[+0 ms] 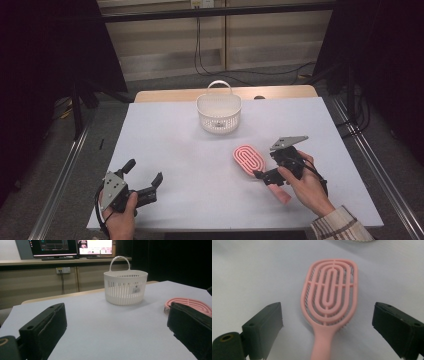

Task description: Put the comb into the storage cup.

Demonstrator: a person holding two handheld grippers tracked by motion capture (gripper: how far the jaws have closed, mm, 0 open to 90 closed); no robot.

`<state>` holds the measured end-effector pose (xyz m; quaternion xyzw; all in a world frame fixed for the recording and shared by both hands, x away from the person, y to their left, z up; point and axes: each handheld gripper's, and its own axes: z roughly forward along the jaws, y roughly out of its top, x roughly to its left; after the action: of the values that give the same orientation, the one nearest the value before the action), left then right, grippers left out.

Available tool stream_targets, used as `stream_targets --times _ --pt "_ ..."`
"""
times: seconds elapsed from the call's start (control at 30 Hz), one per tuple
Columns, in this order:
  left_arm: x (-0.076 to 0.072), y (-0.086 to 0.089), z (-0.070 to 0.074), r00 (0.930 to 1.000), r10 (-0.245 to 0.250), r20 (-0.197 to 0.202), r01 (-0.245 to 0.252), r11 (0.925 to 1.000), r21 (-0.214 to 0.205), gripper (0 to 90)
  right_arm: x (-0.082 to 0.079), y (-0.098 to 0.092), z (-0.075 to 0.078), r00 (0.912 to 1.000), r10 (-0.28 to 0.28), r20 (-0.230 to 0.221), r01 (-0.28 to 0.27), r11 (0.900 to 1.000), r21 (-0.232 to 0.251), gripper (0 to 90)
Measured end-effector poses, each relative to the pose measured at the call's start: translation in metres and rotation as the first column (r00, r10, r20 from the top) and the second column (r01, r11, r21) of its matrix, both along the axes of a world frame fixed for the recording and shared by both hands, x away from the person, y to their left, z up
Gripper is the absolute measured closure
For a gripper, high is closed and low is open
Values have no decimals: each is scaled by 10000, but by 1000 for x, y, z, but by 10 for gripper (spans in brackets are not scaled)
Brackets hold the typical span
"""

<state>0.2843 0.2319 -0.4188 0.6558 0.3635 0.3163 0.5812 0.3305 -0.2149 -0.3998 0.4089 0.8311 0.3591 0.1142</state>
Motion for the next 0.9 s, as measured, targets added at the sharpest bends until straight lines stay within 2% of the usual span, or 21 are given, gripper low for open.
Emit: stream_targets --times 0.07,0.13,0.23,0.33,0.53,0.6,0.7,0.8,0.9 --pt "0 0 0 10000 -17 23 17 10000 10 26 4 3 0 9998 114 -180 -117 9998 -128 79" --pt "0 0 0 10000 -11 33 11 10000 12 26 8 6 0 9995 -2 -313 -4 9998 -174 46" --pt "0 0 0 10000 8 27 -8 10000 -41 26 14 9 2 9991 3 -433 -13 9997 -233 63" --pt "0 0 0 10000 -12 32 12 10000 -40 26 19 12 2 9969 19 -793 -49 9993 -368 53" --pt "0 0 0 10000 -10 20 10 10000 -17 26 29 16 4 9930 139 -1171 -200 9985 -514 61" --pt "0 0 0 10000 -1 6 1 10000 -36 26 31 17 3 9915 353 -1250 -411 9982 -443 77" --pt "0 0 0 10000 4 -6 -4 10000 -12 26 37 20 -1 9899 198 -1407 -287 9977 -619 59" --pt "0 1 0 10000 -3 -21 3 10000 15 26 41 24 -2 9877 275 -1536 -408 9956 -843 86" --pt "0 1 0 10000 -6 -18 6 10000 14 26 45 28 -3 9868 224 -1605 -389 9942 -1007 69"
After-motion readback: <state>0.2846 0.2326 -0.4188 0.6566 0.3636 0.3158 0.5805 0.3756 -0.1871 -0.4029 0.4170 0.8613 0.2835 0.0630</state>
